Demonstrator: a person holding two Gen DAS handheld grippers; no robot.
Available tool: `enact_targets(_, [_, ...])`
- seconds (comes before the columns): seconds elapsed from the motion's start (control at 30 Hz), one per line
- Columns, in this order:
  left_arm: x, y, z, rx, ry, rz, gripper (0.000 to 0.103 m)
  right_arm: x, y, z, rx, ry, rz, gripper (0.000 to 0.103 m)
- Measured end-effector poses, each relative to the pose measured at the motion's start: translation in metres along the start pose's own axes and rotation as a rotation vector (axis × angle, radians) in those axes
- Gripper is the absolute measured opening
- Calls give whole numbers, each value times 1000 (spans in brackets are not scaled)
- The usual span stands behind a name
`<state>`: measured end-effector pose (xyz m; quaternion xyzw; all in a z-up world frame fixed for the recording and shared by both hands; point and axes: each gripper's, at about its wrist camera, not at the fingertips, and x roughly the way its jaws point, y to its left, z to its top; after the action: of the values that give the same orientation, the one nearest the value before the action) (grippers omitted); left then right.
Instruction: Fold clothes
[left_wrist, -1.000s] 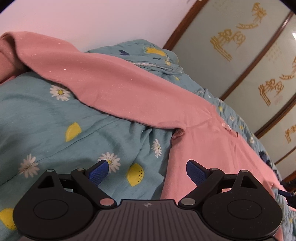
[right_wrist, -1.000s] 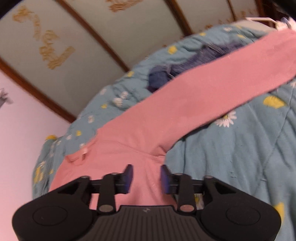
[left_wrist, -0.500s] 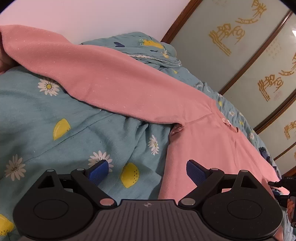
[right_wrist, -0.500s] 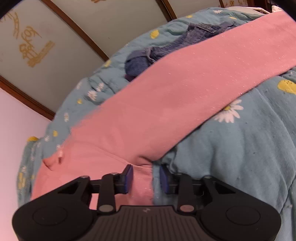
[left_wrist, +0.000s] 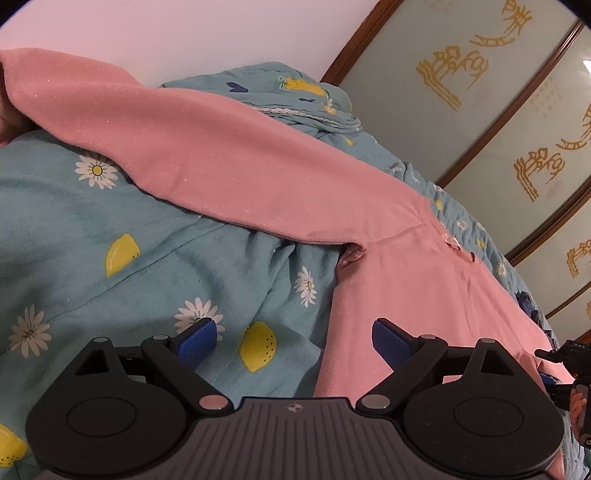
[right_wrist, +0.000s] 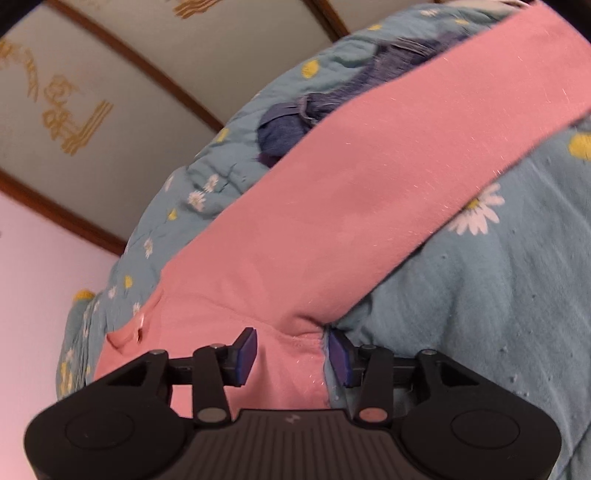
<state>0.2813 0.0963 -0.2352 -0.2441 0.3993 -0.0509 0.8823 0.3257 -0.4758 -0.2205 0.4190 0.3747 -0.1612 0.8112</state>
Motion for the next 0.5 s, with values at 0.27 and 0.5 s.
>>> enact_targets(0.27, [1, 0, 0, -3, 4, -3, 92, -9, 11, -3, -100, -50, 8, 14])
enact_targets(0.5, [1, 1, 0, -17, 9, -7, 92, -36, 15, 7, -175, -88, -63, 2])
